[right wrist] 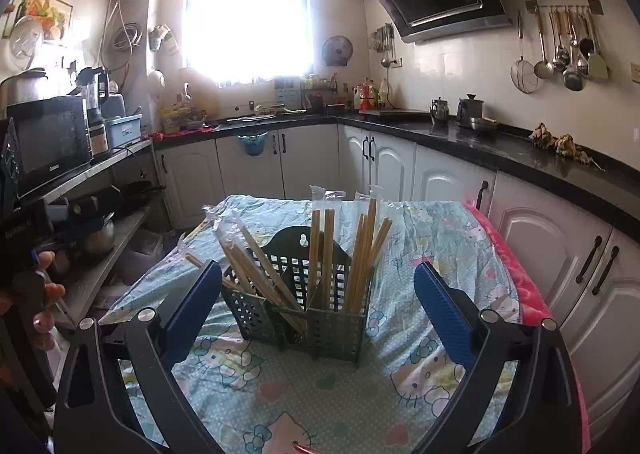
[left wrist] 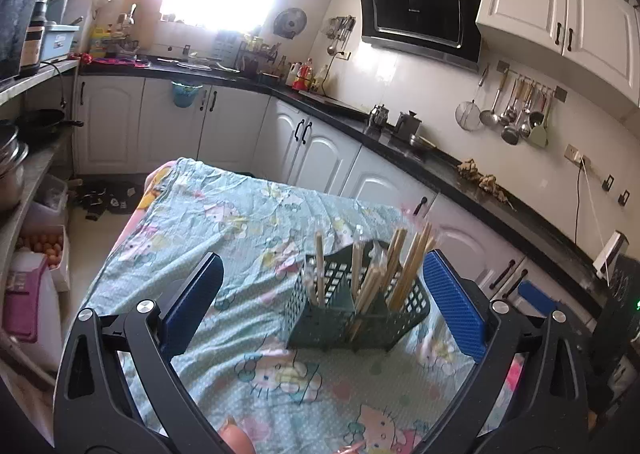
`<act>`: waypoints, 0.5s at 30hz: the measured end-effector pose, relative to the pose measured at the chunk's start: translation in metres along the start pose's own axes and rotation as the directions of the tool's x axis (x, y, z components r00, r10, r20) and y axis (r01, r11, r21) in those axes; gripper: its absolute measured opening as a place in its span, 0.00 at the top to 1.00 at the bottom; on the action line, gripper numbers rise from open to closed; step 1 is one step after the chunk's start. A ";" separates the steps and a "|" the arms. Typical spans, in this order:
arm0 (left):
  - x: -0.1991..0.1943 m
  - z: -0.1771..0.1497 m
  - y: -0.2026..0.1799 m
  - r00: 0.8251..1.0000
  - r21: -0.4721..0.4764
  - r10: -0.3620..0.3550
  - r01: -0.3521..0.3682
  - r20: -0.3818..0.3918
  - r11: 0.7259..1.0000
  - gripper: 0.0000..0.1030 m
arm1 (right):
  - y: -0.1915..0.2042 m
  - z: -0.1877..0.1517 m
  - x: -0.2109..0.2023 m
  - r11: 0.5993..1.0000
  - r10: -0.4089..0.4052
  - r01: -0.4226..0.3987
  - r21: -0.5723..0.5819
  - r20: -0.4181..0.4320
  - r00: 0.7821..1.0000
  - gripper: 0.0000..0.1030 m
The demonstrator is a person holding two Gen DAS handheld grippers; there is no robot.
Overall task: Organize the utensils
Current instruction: 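Withdraw both open grippers up and away from the caddy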
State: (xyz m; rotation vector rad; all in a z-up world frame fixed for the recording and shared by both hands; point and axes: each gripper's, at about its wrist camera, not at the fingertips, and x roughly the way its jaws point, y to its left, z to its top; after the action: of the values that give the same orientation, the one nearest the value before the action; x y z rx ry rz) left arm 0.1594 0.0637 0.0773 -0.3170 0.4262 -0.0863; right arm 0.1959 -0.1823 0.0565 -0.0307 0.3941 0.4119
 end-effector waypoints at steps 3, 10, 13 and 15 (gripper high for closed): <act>-0.003 -0.010 -0.002 1.000 0.018 0.010 -0.010 -0.013 1.000 0.10 | 0.004 -0.004 -0.007 1.000 0.006 -0.006 -0.013 0.001 1.000 0.08; -0.007 -0.037 -0.005 0.997 0.062 0.034 -0.030 -0.063 0.998 0.10 | 0.010 -0.030 -0.020 1.000 -0.001 0.000 -0.031 -0.017 1.000 0.06; -0.006 -0.049 -0.005 0.995 0.075 0.052 -0.045 -0.087 0.996 0.10 | 0.012 -0.042 -0.021 0.999 -0.010 0.008 -0.049 -0.031 0.999 0.06; -0.007 -0.058 -0.003 0.993 0.080 0.064 -0.056 -0.100 0.995 0.10 | 0.011 -0.052 -0.019 0.998 -0.023 0.021 -0.055 -0.049 0.999 0.06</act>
State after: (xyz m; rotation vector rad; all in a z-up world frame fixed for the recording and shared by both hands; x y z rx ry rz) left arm 0.1290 0.0455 0.0309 -0.2244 0.5326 -0.0598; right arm 0.1561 -0.1856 0.0161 -0.0986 0.4309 0.4008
